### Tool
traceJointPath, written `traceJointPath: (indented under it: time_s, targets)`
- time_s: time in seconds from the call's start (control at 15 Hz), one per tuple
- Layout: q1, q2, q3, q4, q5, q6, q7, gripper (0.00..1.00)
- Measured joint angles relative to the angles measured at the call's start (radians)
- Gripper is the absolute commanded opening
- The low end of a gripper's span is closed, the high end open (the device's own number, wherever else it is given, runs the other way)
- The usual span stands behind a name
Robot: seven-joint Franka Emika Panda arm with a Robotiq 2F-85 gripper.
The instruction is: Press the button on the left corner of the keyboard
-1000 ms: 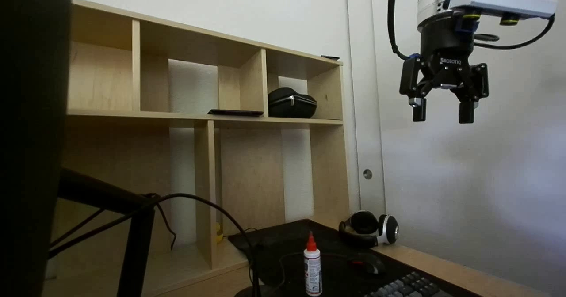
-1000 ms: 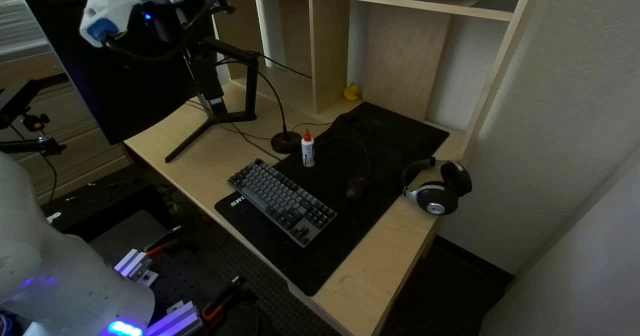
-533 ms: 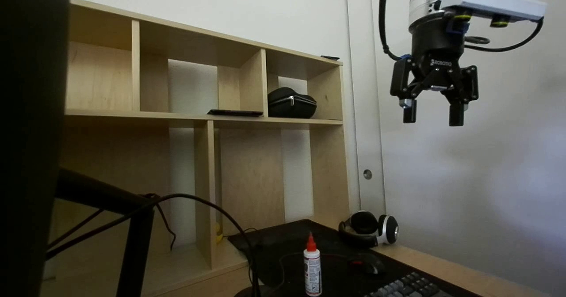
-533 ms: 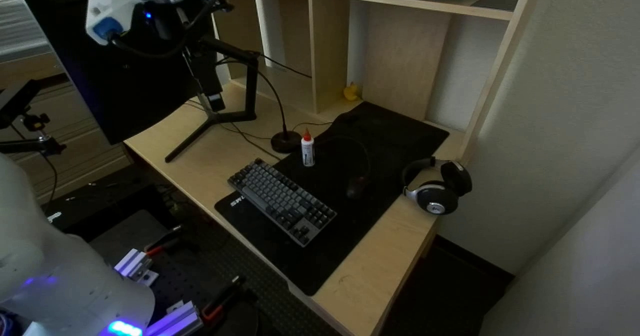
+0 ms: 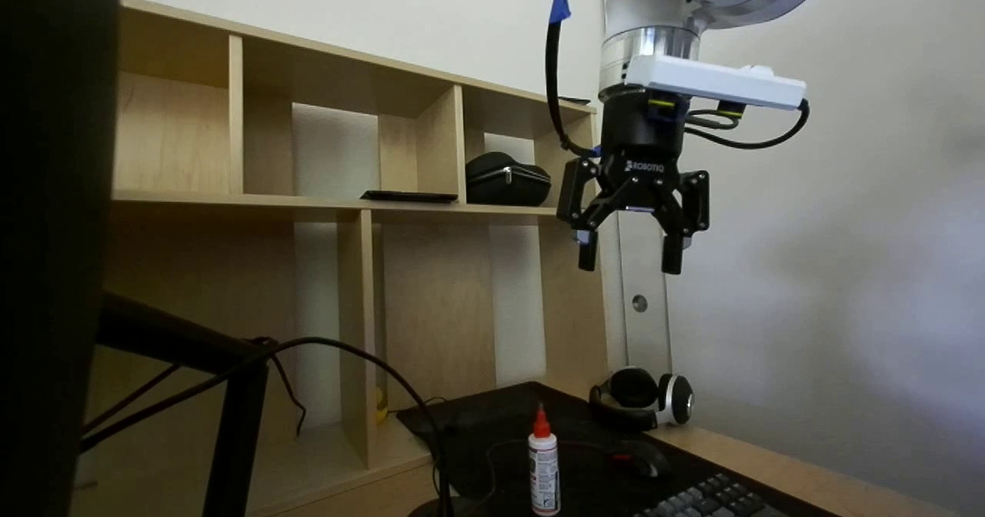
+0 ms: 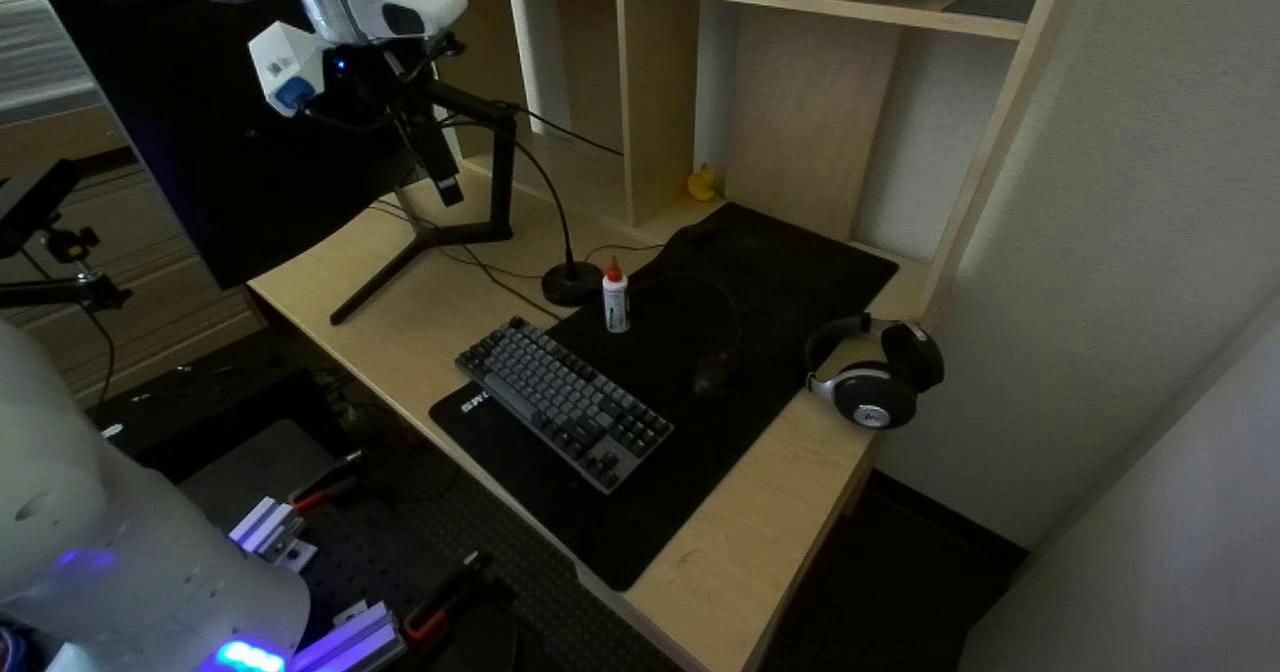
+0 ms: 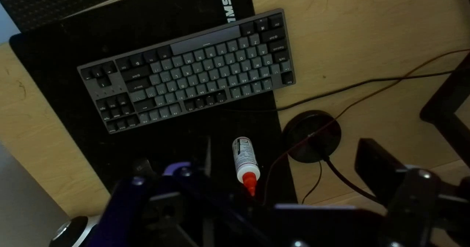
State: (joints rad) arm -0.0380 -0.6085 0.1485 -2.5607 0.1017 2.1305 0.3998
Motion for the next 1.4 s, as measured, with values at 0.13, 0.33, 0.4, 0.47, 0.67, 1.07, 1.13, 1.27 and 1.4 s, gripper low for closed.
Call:
traceJointPath:
  time_s: [0.13,0.33,0.4,0.47,0.67,1.07,1.13,1.27,1.4]
  targets:
    - [0.000,0.009,-0.005,0.010,0.000,0.000,0.000,1.00]
    - [0.000,0.023,-0.005,0.007,0.000,-0.008,0.000,1.00]
    - [0.007,0.046,-0.003,0.006,0.005,-0.007,-0.006,1.00]
    - [0.024,0.082,-0.003,0.006,0.019,0.000,-0.020,1.00]
    - [0.091,0.214,0.003,0.017,0.069,0.067,-0.057,1.00]
    - [0.124,0.408,0.001,0.130,0.085,0.104,-0.060,1.00]
    - [0.124,0.411,0.001,0.134,0.085,0.104,-0.060,1.00]
    - [0.124,0.410,0.001,0.135,0.079,0.104,-0.055,1.00]
    - [0.124,0.421,0.002,0.135,0.052,0.106,-0.016,1.00]
